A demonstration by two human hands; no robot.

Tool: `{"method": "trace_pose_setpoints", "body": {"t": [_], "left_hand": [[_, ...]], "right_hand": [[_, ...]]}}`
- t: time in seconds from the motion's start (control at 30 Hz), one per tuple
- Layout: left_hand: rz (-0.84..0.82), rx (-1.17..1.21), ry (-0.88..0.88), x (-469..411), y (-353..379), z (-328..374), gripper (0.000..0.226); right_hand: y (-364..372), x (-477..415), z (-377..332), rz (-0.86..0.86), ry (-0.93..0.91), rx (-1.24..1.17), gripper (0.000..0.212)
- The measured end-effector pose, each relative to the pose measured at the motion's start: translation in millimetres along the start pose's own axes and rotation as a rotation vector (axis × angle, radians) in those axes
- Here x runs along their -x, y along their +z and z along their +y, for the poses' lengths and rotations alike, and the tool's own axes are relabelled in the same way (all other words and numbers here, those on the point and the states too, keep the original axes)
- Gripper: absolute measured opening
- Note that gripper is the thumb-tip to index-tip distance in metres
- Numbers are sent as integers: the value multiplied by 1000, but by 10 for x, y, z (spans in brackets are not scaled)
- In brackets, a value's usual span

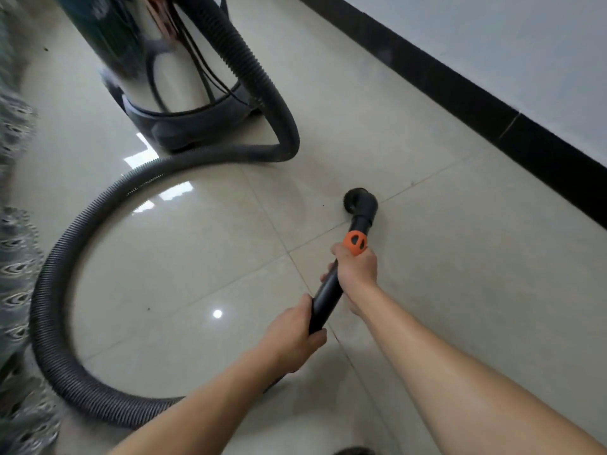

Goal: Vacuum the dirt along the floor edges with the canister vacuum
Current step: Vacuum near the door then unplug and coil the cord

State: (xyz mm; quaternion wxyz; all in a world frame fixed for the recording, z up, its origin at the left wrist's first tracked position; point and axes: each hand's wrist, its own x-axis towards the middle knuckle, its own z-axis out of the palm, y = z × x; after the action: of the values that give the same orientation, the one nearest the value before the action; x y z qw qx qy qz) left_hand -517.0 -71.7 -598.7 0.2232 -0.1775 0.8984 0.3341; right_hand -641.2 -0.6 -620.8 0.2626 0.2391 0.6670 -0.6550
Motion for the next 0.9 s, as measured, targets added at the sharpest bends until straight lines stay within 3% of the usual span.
{"method": "trace_pose_setpoints", "body": {"t": [0.27, 0.57, 0.9], "left_hand": [[231, 360, -256, 323, -94, -560, 25], [179, 322, -111, -664, -562, -243, 29], [-161, -30, 195, -909, 244, 875, 36]], "right_hand": [[1060, 163, 124, -396, 3, 415, 41], [1077, -499, -661, -100, -51, 444, 41], [-960, -705, -631, 237, -37, 98, 34]]}}
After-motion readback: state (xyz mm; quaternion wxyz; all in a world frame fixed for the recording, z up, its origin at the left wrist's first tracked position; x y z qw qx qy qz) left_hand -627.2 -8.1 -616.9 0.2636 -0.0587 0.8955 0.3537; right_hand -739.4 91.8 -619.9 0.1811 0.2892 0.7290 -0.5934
